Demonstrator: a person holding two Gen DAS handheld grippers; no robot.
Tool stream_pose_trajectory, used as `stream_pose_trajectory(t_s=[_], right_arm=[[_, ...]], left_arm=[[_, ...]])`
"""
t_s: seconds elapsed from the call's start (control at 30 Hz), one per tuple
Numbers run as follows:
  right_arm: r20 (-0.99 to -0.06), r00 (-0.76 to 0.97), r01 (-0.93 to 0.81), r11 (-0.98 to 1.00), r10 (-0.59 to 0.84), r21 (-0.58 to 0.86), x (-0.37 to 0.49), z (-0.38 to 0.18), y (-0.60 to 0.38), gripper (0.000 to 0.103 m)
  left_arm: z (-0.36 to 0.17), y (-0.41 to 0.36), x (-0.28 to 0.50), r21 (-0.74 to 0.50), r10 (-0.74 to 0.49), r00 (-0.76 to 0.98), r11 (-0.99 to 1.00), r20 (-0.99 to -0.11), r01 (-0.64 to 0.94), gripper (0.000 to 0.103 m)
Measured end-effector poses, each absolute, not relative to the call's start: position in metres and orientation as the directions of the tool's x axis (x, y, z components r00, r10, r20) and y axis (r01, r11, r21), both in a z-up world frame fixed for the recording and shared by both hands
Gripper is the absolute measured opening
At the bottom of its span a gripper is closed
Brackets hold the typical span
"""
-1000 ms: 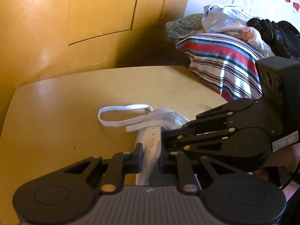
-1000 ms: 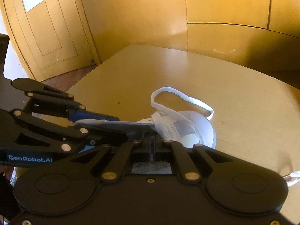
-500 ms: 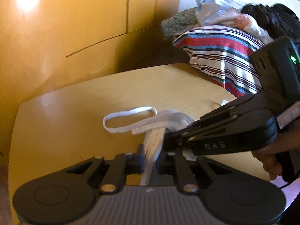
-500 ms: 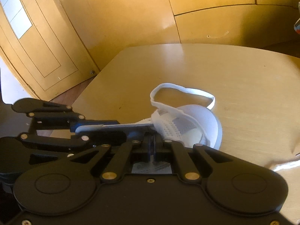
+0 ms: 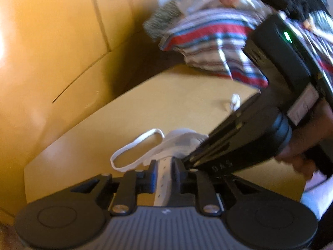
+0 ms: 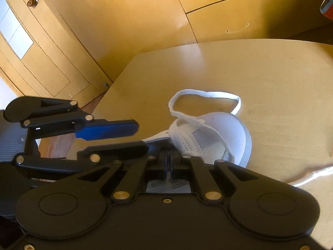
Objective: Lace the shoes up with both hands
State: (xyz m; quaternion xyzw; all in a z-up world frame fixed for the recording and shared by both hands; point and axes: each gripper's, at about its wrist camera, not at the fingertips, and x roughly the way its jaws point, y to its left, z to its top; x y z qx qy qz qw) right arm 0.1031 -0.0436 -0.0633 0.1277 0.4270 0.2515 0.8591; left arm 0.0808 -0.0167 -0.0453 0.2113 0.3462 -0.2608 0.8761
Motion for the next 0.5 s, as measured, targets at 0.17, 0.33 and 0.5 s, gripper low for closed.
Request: stream_pose_trajectory(t_s=[0.17, 0.33, 0.5], right_arm=[[-0.661, 0.503, -0.320, 0.831, 0.556, 0.455, 0.105, -0.064, -0.046, 0.001], [-0.657, 0.500, -0.319, 0.826, 0.564, 0.466, 0.107, -0.064, -0.047, 0.001], [-0.653, 0.470, -0.297, 0.803, 0.594, 0.517, 0.115, -0.068, -0.050, 0.001]], left_arm=[[-0.049, -0.021, 0.083, 0.232, -0.283, 0.617, 0.749, -0.734, 0.620, 0.008], [-0.050, 0.000, 0.094, 0.053, -0.341, 0.598, 0.838, -0.726, 0.543, 0.008], [-0.051, -0.005, 0.091, 0.064, -0.336, 0.601, 0.836, -0.725, 0.545, 0.008]])
